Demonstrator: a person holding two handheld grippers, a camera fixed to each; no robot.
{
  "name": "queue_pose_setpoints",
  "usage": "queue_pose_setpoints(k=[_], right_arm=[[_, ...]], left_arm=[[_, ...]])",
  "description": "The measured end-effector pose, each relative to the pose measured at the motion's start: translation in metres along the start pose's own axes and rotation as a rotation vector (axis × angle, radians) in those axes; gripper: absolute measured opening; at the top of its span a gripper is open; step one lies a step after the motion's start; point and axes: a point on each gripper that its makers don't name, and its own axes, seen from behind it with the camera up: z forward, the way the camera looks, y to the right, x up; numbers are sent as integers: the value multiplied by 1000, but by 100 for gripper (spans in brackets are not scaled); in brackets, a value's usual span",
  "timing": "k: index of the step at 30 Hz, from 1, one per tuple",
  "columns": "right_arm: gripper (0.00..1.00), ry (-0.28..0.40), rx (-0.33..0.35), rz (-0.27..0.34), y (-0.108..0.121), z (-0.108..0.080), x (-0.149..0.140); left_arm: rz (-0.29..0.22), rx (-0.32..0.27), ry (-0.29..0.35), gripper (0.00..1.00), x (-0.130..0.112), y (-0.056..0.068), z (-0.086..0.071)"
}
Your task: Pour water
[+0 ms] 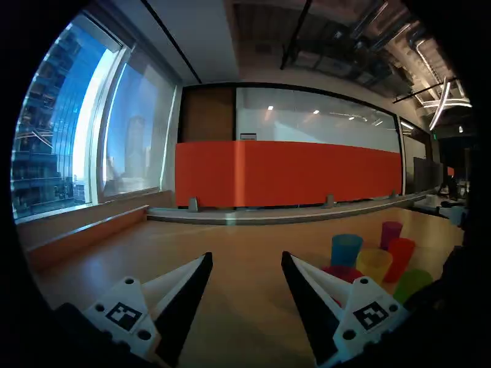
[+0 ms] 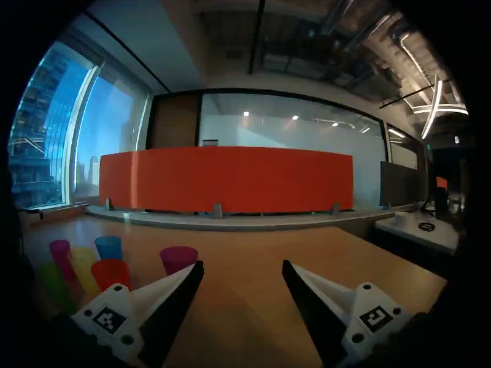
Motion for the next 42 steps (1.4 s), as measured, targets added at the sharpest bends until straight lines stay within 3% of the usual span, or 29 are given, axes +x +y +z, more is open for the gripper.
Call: queue_pose_setpoints(k=[12,24,33,42], right_arm=[[99,2,45,-26,-11,4,68],[99,-1,78,36,-17,13,129],[99,-19,95,76,-16,10,165],[99,-20,161,80,-24,5,185]], left_arm=[[18,-56,-28,83,47,1,-1],[36,-95,-38,83,108,-3,6],[17,-141,-38,83,150,6,9],[21,-233,-48,83,176,24,10]])
